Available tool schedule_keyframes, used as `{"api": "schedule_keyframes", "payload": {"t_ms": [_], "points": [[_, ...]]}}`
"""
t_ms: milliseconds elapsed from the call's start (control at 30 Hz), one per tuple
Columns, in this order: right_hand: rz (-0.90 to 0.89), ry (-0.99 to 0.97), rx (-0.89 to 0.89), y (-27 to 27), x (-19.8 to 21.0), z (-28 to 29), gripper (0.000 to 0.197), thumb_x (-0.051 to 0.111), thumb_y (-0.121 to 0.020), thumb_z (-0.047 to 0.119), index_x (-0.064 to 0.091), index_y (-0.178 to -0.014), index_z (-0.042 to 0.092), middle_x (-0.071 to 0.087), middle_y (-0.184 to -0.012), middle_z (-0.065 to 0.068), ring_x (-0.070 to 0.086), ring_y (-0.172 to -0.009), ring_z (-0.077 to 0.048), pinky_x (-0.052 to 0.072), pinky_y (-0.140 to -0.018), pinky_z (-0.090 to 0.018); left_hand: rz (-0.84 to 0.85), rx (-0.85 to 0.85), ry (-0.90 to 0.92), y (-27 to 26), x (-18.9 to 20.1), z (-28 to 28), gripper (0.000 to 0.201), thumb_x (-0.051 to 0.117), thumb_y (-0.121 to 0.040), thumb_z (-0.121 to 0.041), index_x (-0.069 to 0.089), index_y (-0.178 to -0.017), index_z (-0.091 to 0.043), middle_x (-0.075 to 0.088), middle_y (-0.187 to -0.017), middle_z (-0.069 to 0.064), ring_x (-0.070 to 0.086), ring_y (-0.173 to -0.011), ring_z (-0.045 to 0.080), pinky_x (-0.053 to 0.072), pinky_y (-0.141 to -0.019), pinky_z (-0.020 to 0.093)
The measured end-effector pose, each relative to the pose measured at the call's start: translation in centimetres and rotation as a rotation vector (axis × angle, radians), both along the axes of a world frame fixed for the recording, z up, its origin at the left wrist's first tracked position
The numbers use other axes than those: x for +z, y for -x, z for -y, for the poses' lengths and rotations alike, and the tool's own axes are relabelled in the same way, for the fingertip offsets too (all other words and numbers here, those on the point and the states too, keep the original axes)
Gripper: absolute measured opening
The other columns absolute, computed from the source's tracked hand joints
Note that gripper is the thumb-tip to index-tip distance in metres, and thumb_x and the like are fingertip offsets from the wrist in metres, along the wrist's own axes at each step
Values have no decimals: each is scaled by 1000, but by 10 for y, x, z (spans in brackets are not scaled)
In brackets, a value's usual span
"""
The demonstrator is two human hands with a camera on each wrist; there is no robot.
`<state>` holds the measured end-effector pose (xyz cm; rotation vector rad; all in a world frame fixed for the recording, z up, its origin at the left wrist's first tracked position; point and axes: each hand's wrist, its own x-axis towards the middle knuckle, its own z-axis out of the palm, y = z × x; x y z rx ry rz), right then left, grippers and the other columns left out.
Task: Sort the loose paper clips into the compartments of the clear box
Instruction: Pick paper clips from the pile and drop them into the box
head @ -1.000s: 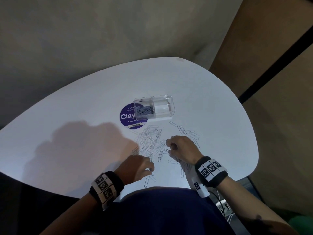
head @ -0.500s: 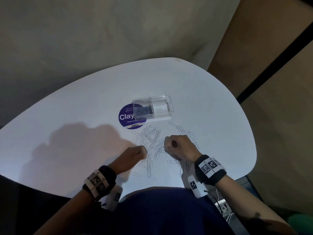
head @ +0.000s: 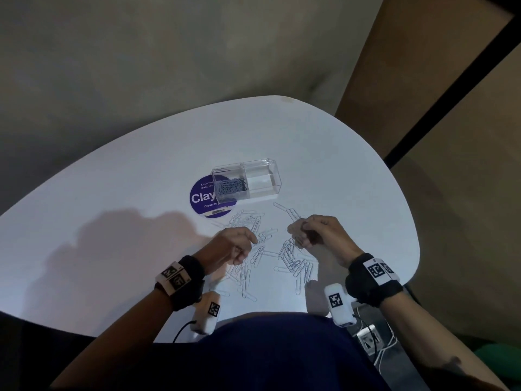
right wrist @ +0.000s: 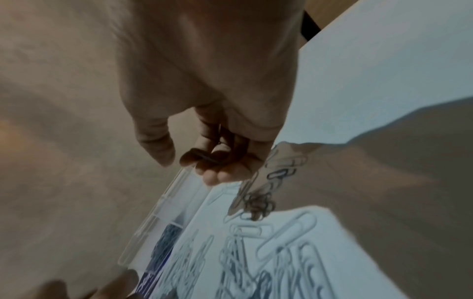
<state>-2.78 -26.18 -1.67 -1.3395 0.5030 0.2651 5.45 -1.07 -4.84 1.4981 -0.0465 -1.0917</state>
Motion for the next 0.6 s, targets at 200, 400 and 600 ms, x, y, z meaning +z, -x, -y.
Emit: {"api": "schedule_keyframes", "payload": {"t_ms": [200, 400, 600], "points": [[22, 355, 21, 7, -7, 20, 37, 69, -90, 6, 45, -65, -9, 52, -65, -14, 71, -75, -10, 49, -67, -17, 209, -137, -209, 6, -3, 55, 27, 60, -77, -36, 54, -54, -23, 47, -58, -6, 37, -50, 15, 26, -50, 26], [-25, 945, 219, 14, -19, 33, 38, 64, -82, 8, 58, -57, 36, 57, -56, 18, 54, -63, -2, 41, -62, -14, 1171, -640, -464, 19, -14, 69, 15, 52, -93, -37, 46, -106, -32, 67, -94, -8, 62, -87, 22, 47, -73, 34], [-35, 1022, 317, 16, -23, 19, 13, 69, -80, 18, 70, -75, 30, 54, -67, 14, 54, -75, -11, 39, -69, -26, 1317, -766, -502, 15, -31, 49, 19, 42, -99, -27, 59, -106, -29, 62, -96, -5, 62, -88, 23, 52, -70, 41]]}}
